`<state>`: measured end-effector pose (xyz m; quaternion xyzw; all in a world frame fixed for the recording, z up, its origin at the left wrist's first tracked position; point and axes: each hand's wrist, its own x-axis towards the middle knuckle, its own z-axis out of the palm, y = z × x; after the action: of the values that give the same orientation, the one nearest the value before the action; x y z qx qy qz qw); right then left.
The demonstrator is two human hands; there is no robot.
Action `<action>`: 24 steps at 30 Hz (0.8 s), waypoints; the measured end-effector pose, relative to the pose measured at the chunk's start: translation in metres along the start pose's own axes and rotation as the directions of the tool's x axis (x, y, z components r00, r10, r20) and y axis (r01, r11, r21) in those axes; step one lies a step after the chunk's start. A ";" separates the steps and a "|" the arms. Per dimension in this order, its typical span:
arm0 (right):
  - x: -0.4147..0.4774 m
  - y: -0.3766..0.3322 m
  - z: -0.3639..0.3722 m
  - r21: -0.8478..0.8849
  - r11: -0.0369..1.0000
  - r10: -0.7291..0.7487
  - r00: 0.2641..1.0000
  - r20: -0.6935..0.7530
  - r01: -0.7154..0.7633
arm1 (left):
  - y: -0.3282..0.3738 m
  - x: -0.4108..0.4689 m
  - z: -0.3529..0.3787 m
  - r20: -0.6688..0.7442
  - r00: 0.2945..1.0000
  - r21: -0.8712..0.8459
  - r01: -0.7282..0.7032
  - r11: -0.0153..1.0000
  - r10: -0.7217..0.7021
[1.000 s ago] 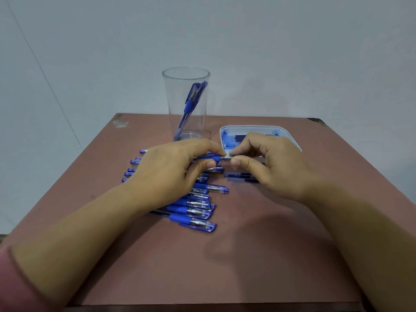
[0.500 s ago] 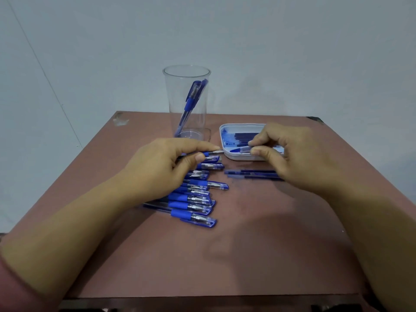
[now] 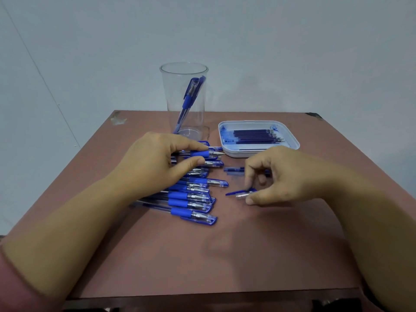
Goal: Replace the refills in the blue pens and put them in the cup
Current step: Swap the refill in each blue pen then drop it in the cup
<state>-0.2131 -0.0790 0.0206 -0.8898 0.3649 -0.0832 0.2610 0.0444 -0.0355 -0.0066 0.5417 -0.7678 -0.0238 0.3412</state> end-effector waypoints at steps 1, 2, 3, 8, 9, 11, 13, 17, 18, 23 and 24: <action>0.000 -0.001 0.000 -0.019 1.000 0.010 1.000 0.008 -0.010 | 0.000 0.001 0.000 0.006 1.000 -0.013 -0.007 1.000 0.007; 0.000 -0.001 0.001 -0.034 0.999 0.019 1.000 0.016 -0.018 | -0.001 0.001 0.000 0.010 1.000 -0.025 -0.014 1.000 0.014; 0.000 -0.001 0.000 -0.048 0.999 0.024 0.999 0.021 -0.023 | -0.001 0.002 0.000 0.012 1.000 -0.038 -0.021 0.999 0.021; 0.005 0.000 0.005 0.038 0.998 -0.045 0.954 -0.295 0.059 | -0.001 0.002 0.001 0.018 0.998 -0.087 -0.066 0.994 0.068; 0.008 0.001 0.008 0.066 0.995 -0.047 0.932 -0.361 0.076 | 0.000 0.002 0.001 0.018 0.997 -0.091 -0.073 0.993 0.075; 0.015 -0.001 0.014 0.104 0.990 -0.049 0.912 -0.407 0.100 | 0.002 0.002 0.002 0.012 0.996 -0.090 -0.086 0.992 0.087; 0.020 -0.003 0.020 0.084 0.990 -0.074 0.914 -0.400 0.116 | 0.003 0.001 0.002 0.004 0.995 -0.083 -0.099 0.992 0.099; 0.024 -0.006 0.025 0.068 0.986 -0.111 0.909 -0.401 0.150 | 0.004 0.001 0.003 -0.009 0.994 -0.081 -0.112 0.990 0.112; 0.024 -0.007 0.025 0.079 0.984 -0.116 0.905 -0.410 0.162 | 0.004 0.001 0.003 -0.012 0.994 -0.090 -0.113 0.989 0.113; 0.021 -0.009 0.023 0.201 0.953 -0.119 0.888 -0.443 0.228 | 0.004 0.001 0.005 -0.025 0.992 -0.114 -0.123 0.986 0.121; 0.020 -0.009 0.023 0.227 0.945 -0.116 0.892 -0.436 0.233 | 0.004 0.001 0.006 -0.026 0.992 -0.112 -0.125 0.986 0.123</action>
<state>-0.1850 -0.0782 0.0052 -0.8361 0.3150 -0.3441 0.2888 0.0378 -0.0367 -0.0086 0.4729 -0.7941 -0.0408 0.3796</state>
